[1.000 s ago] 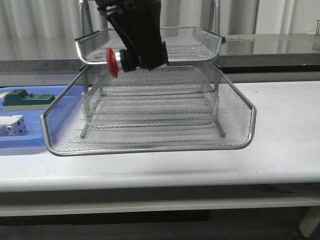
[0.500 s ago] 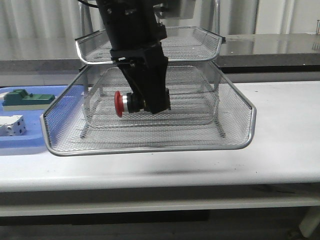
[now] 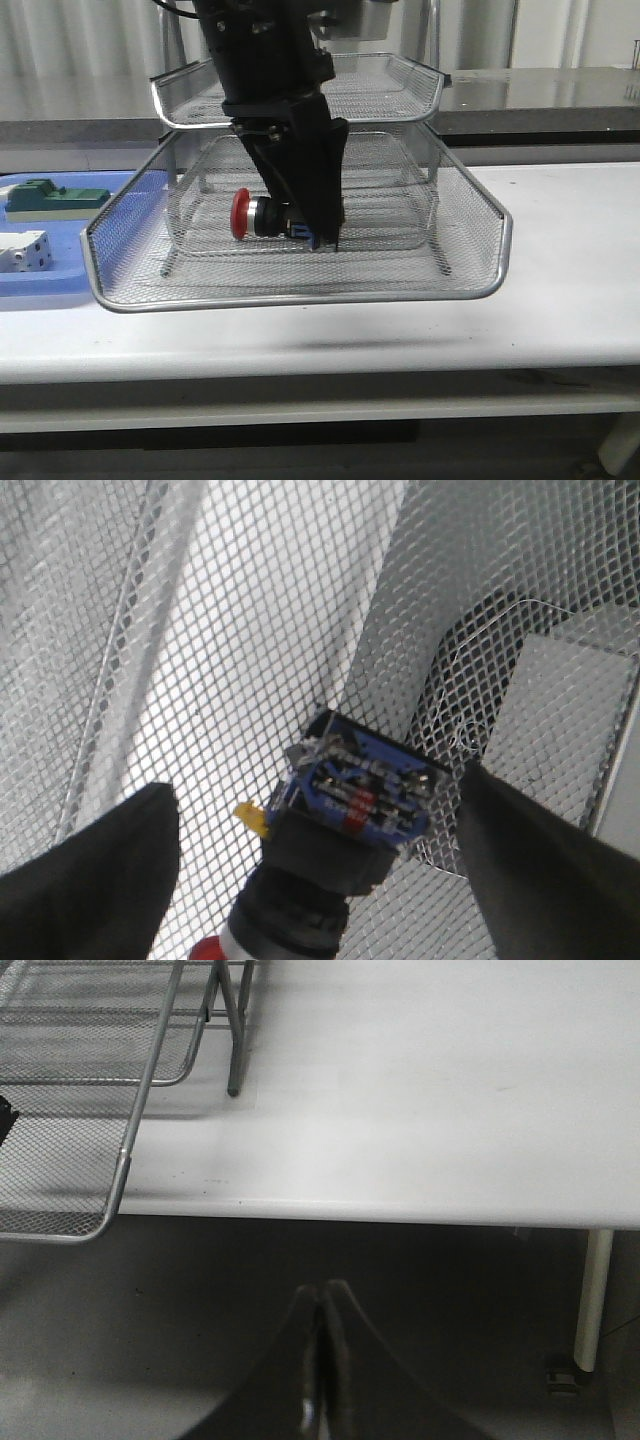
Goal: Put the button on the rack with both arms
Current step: 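Open the left gripper and lift it away from the button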
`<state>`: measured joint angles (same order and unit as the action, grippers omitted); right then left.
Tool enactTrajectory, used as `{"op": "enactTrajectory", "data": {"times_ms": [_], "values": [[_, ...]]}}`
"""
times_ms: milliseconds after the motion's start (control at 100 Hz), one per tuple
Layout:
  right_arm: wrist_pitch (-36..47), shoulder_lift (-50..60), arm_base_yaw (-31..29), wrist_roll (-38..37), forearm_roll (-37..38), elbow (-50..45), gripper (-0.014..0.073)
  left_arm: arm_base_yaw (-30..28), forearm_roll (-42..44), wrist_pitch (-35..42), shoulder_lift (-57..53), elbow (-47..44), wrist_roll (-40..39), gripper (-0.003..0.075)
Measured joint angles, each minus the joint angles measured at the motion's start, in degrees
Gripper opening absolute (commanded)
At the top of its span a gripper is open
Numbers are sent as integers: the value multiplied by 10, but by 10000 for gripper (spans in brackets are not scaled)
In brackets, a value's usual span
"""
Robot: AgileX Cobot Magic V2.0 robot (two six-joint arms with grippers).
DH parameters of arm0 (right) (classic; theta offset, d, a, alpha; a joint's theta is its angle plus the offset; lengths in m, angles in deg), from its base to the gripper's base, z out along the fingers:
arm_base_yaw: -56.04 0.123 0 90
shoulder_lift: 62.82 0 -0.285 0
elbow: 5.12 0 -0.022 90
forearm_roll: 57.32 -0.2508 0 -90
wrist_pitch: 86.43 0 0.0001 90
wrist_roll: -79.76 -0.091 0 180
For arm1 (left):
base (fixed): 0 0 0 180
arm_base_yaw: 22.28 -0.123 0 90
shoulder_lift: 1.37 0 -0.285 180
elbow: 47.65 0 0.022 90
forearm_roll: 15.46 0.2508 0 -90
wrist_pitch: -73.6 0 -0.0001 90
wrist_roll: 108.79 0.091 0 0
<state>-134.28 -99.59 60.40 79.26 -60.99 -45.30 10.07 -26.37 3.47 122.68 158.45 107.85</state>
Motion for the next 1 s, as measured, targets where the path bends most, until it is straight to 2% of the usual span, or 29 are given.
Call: {"op": "enactTrajectory", "data": {"times_ms": [370, 580, 720, 1000], "values": [[0, 0, 0, 0, 0, 0, -71, 0, -33, -3, -2, 26, -1, 574], [0, 0, 0, 0, 0, 0, -71, -6, -41, -7, -55, 31, -9, 543], [0, 0, 0, 0, 0, 0, -71, -45, -45, -11, -104, 31, -37, 543], [0, 0, 0, 0, 0, 0, -71, -180, -45, -14, -199, 1, -77, 543]]}}
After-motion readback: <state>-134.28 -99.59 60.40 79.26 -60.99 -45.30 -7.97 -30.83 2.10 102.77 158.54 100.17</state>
